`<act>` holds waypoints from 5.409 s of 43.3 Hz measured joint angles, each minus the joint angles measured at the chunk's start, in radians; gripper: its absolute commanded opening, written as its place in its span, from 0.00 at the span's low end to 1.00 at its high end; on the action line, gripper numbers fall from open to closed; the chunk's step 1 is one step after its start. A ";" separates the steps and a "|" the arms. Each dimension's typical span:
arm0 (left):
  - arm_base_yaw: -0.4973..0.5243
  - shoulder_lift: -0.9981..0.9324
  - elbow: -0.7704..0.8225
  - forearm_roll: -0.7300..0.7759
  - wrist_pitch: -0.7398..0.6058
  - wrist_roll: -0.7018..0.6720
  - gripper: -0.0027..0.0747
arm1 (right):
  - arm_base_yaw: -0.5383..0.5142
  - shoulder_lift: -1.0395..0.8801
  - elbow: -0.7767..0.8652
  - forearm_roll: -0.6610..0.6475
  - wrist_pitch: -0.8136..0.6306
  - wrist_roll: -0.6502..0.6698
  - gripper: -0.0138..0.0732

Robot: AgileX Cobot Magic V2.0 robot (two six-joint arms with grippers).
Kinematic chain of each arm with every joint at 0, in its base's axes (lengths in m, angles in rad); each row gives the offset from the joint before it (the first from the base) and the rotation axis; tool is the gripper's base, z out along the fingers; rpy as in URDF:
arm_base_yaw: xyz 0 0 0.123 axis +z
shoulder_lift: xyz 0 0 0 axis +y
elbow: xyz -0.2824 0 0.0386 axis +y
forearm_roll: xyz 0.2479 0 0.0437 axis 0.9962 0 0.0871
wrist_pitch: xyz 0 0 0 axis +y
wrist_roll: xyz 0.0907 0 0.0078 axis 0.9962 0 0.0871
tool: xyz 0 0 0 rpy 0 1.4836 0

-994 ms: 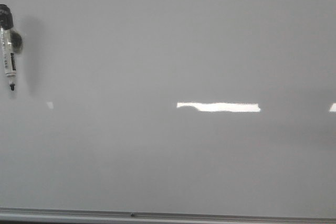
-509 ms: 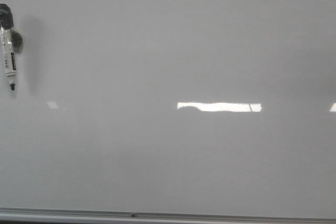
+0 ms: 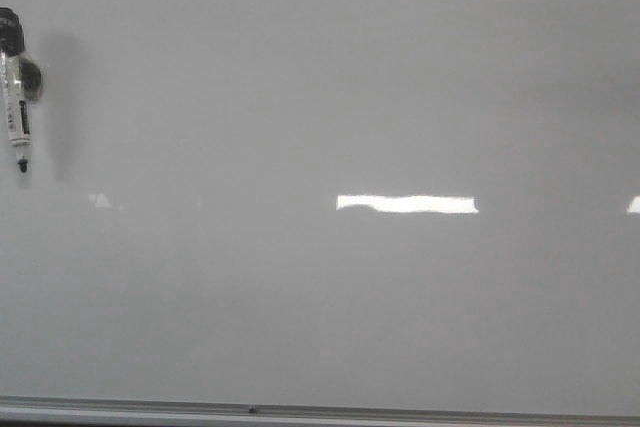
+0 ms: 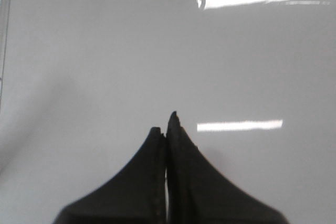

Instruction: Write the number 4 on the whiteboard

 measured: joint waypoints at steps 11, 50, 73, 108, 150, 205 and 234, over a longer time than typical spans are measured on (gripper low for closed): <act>0.000 0.081 0.034 0.000 0.063 0.000 0.01 | 0.000 0.077 0.053 0.002 0.051 0.000 0.08; 0.000 0.143 0.113 -0.006 0.079 0.000 0.72 | 0.000 0.172 0.143 0.006 0.047 0.000 0.79; -0.060 0.513 -0.022 -0.050 0.101 0.000 0.72 | 0.058 0.437 -0.051 0.015 0.170 -0.039 0.79; -0.069 1.086 -0.170 -0.147 -0.147 0.000 0.72 | 0.058 0.493 -0.055 0.015 0.080 -0.041 0.79; -0.118 1.252 -0.225 -0.078 -0.235 0.000 0.08 | 0.058 0.493 -0.055 0.015 0.059 -0.041 0.79; -0.696 1.070 -0.510 -0.082 0.613 0.628 0.01 | 0.395 0.760 -0.349 0.294 0.450 -0.677 0.68; -0.807 1.088 -0.512 -0.039 0.583 0.629 0.01 | 0.718 0.945 -0.436 0.455 0.310 -0.976 0.68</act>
